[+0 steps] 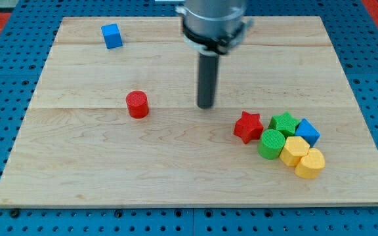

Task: Push the red circle to the left of the red star

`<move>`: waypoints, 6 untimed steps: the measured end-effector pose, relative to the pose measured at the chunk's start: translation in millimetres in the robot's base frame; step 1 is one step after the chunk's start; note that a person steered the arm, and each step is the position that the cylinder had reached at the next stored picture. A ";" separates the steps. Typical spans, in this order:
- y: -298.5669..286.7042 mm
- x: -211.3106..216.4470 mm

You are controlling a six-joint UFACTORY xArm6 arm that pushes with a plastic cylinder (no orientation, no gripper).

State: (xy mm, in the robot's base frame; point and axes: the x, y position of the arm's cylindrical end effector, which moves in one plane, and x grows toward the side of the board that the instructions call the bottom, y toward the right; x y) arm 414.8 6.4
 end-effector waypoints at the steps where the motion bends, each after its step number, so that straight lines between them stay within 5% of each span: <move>1: -77.7 -39.4; 2: -165.8 -22.0; 3: -193.1 35.6; 4: -115.5 43.2; 6: -65.5 -2.1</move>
